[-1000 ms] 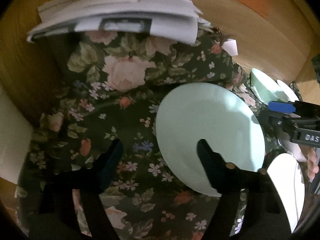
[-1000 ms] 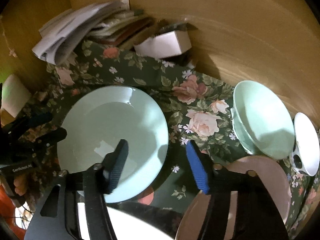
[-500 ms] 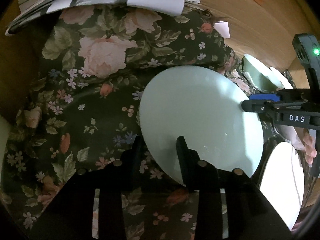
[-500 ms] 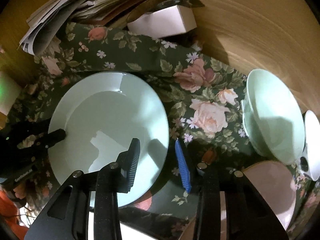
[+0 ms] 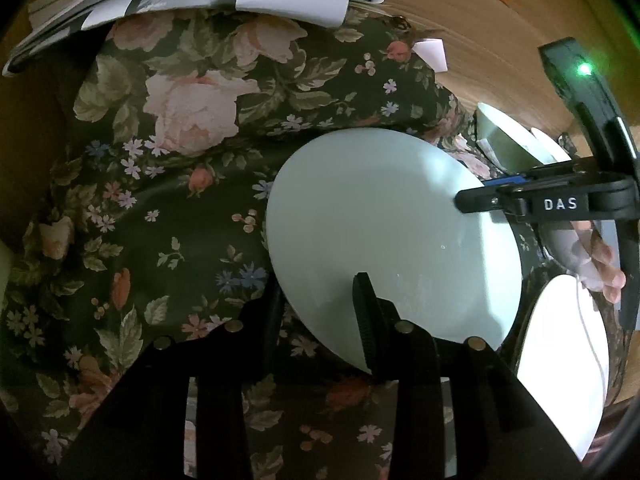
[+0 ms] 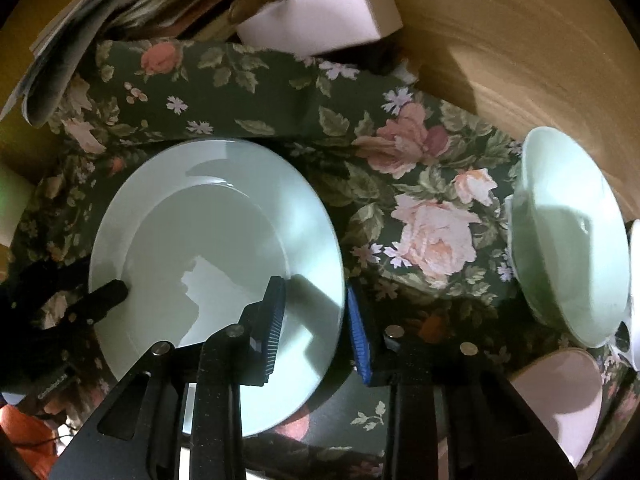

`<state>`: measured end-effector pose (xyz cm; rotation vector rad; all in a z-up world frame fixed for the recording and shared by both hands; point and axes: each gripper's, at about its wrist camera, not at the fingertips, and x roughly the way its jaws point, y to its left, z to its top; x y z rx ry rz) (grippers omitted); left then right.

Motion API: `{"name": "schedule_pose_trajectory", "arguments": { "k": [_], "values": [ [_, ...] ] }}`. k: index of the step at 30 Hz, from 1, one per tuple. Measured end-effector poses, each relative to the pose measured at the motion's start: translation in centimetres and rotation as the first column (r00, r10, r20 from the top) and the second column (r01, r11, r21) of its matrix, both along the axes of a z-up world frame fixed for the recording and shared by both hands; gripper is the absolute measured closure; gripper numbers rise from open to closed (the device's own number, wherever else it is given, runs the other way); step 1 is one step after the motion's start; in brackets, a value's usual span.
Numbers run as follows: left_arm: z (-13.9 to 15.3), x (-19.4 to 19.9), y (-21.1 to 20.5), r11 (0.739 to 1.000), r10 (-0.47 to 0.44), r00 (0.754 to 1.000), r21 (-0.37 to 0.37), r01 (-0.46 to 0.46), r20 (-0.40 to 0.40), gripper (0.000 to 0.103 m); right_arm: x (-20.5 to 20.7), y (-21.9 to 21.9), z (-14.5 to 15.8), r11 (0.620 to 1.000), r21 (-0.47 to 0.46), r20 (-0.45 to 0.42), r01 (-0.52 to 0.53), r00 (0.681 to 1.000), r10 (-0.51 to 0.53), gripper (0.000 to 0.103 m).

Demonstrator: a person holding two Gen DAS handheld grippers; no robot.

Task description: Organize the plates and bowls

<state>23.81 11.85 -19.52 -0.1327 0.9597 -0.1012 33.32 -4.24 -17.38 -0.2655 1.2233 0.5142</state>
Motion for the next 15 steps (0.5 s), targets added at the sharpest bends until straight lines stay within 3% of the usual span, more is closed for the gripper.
{"name": "schedule_pose_trajectory", "arguments": {
  "k": [6,15],
  "values": [
    [-0.1,0.2,-0.1,1.0,-0.01,1.0,-0.022,0.01,-0.002,0.068,0.6,0.2,0.0,1.0,0.009,-0.021,-0.003,1.0,0.003,0.073],
    [0.4,-0.2,1.0,0.999,0.037,0.999,-0.029,-0.037,0.017,0.068,-1.5,0.7,-0.2,0.999,0.019,0.056,-0.027,0.998,0.025,0.077]
  ]
}}
